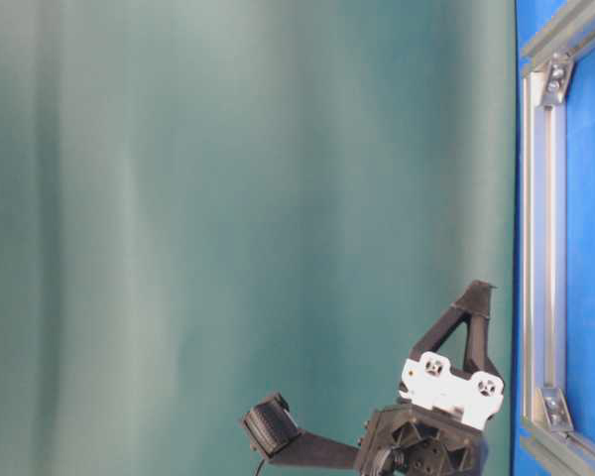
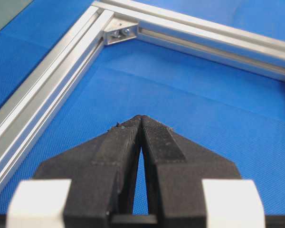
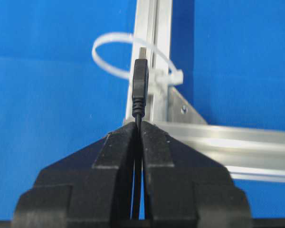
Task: Insert the wire through the string loop located on the right side.
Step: 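Push the USB plug leftward through the white zip-tie loop, then move the left gripper right toward the plug emerging from the loop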
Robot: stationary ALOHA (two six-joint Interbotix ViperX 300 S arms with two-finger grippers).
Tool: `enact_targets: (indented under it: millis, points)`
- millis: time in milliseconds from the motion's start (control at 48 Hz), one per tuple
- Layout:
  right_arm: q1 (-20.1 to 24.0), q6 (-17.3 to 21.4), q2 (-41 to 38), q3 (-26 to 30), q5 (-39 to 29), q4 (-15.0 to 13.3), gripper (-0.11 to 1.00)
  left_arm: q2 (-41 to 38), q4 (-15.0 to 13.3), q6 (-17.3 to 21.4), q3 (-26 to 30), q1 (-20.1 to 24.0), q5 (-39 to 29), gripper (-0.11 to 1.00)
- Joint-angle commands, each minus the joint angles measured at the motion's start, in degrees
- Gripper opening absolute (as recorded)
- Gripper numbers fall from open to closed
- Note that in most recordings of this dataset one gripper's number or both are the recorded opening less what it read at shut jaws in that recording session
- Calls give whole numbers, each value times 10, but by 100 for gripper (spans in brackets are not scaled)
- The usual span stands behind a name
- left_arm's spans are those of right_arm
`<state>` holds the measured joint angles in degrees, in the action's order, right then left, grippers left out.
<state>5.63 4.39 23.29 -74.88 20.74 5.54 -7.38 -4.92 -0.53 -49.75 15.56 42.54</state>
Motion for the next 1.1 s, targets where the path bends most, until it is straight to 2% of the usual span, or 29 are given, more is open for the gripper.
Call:
enact_targets:
  millis: [0,354,812,958,1083]
  points:
    - [-1,1,-23,23,19,2,-4,18,2,0,4,-3,4,0]
    - [-1,1,-94,75,31,2,-4,18,2,1,4,-3,4,0]
    - [-1,0,-103,81,37,2,-4,18,3,-4,4,-4,4,0]
    - [-1,0,-103,80,37,2,-4,18,2,-5,2,-23,4,0]
    - [-1,0,-103,80,37,2,-4,18,3,-6,1,-60,4,0]
